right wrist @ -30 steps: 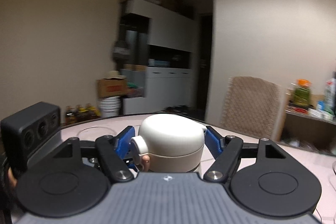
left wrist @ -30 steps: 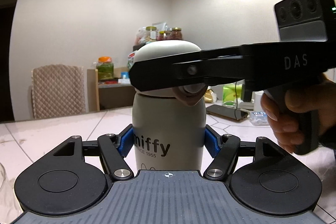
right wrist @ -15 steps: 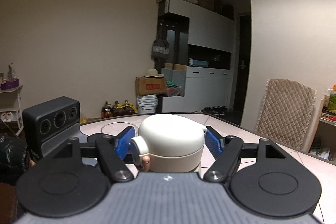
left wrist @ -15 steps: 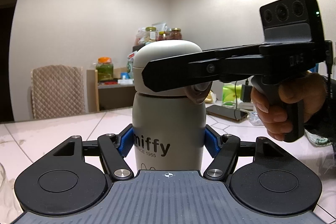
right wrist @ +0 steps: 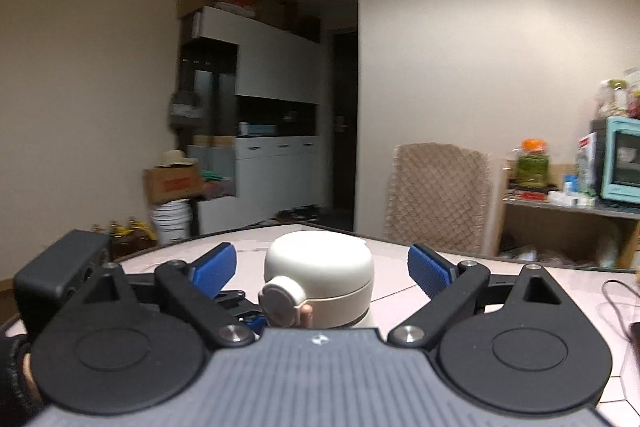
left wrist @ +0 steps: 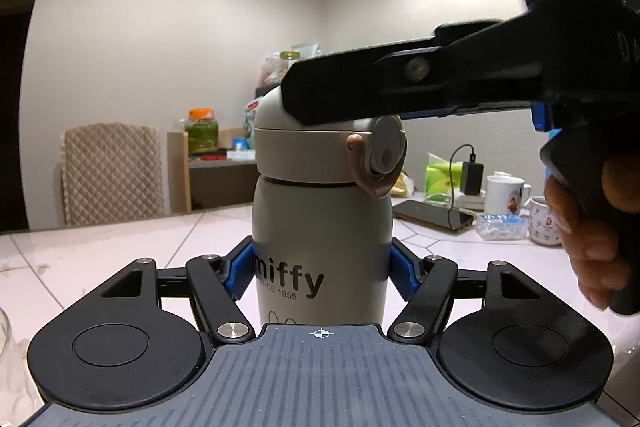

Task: Unscrew bottle cap and pour
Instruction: 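Open the right tool, rotate back, and regrip the cap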

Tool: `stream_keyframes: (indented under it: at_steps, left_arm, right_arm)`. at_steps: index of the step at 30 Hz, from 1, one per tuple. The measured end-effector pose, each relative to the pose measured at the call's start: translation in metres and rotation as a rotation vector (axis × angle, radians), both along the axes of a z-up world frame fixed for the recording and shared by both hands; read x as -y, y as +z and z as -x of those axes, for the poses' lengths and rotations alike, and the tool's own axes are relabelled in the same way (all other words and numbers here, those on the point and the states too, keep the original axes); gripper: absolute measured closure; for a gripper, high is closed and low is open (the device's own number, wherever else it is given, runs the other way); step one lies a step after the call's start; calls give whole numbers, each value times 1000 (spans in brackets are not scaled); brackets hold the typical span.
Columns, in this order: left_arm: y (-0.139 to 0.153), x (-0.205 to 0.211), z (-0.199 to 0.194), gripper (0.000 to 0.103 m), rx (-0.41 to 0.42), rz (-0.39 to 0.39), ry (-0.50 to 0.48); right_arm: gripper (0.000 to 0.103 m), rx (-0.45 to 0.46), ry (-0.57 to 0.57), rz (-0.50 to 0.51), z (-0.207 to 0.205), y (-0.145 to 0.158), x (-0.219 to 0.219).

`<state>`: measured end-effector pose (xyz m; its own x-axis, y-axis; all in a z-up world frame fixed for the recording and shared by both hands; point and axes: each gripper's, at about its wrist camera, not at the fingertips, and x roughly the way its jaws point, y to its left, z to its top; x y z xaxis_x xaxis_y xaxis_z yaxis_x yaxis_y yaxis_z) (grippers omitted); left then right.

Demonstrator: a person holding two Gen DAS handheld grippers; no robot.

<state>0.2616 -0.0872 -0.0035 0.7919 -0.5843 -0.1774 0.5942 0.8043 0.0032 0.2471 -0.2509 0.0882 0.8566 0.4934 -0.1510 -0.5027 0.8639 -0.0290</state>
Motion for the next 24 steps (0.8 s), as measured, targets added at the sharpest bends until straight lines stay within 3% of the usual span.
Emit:
stream_keyframes:
  at_steps: [6,15,19,24]
  left_arm:
    - [-1,22,0,31,1,0,3]
    - [-2,50,0,31,2,-2,4]
    - [9,38,-42,31,2,3,5]
    - [-18,34,-8,31,9,3,1]
  right_arm:
    - [19,-17,-58,-5,-8,-13,-15]
    - [25,-18,-112,-4,-9,-21,-24]
    - [33,-16,-116,8,-9,-22,-28]
    - [38,-9,-105,17,-6,-23,-28]
